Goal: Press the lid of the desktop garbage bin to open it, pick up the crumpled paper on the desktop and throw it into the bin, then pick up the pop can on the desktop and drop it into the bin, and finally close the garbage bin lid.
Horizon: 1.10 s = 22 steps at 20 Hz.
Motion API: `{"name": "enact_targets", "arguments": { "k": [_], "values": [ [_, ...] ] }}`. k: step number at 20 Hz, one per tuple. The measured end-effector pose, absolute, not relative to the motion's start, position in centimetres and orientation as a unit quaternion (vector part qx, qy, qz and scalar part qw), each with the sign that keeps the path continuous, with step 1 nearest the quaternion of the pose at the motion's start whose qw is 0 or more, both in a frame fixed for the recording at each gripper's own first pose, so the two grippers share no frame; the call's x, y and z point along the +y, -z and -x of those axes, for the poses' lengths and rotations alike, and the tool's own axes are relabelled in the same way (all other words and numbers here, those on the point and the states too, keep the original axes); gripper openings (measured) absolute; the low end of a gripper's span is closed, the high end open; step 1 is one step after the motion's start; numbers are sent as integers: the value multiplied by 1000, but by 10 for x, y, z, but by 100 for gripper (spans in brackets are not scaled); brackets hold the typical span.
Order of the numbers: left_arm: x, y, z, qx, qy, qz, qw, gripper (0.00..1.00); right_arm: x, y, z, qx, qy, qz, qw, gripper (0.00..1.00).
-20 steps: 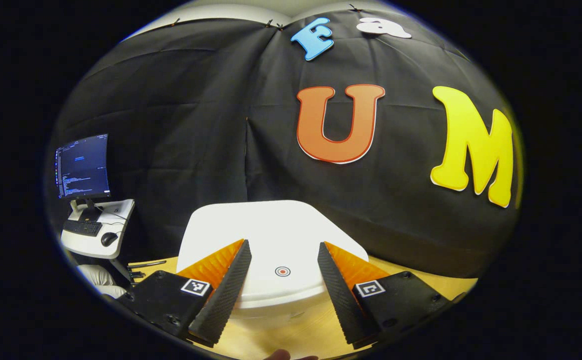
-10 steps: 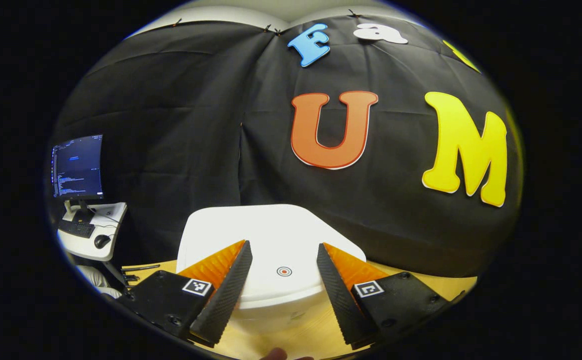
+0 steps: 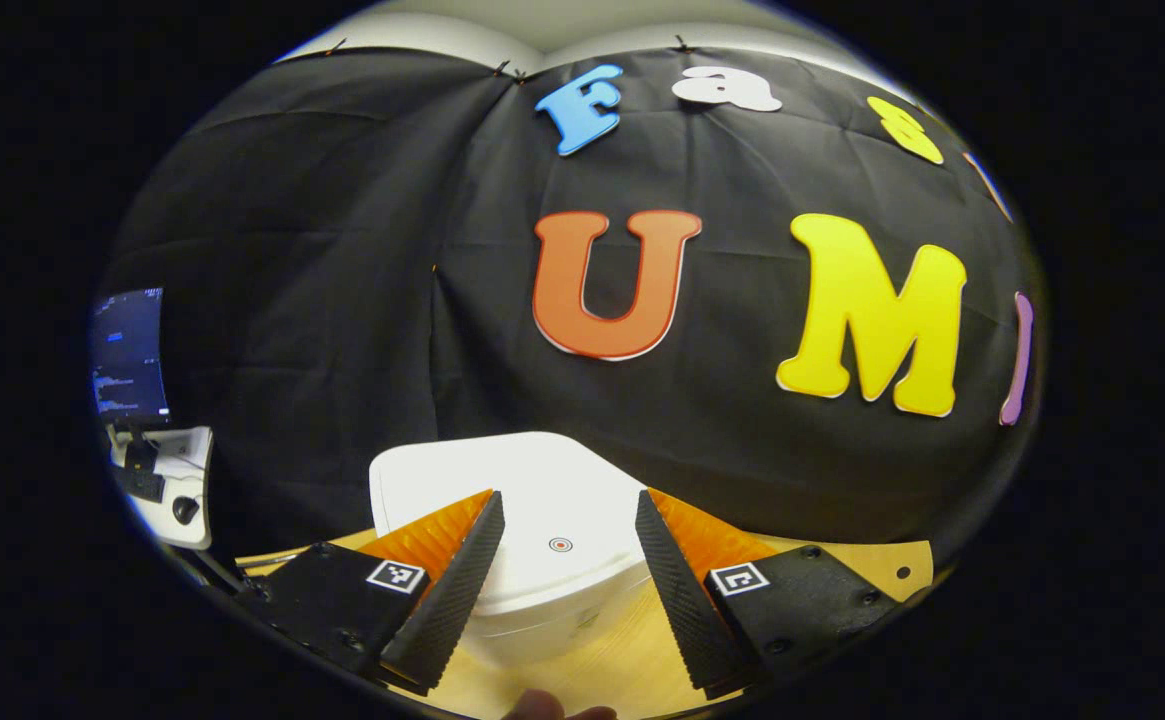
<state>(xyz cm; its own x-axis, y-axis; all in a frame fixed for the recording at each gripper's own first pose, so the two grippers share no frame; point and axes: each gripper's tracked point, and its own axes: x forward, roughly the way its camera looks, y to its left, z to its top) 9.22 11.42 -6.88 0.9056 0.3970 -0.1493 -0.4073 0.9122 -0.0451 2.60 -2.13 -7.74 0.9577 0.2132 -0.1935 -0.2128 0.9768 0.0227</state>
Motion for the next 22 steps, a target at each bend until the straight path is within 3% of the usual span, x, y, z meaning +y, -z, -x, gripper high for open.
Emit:
{"name": "enact_targets", "arguments": {
  "k": [4, 10, 16, 22],
  "values": [
    [84, 33, -55, 17, -129, -24, 991, 88, -13, 69, -13, 84, -99, 1, 992, 78],
    [23, 21, -21, 0, -26, -26, 999, 90, -13, 51, 4, 63, -68, -5, 996, 77],
    [4, 36, 6, 18, -2, -6, 1000, 91, -22, 43, 19, 48, -31, -11, 998, 79],
    [-7, 30, 18, 7, 12, -21, 1000, 91, -21, 42, 27, 44, -31, -11, 998, 79]
  ]
}}
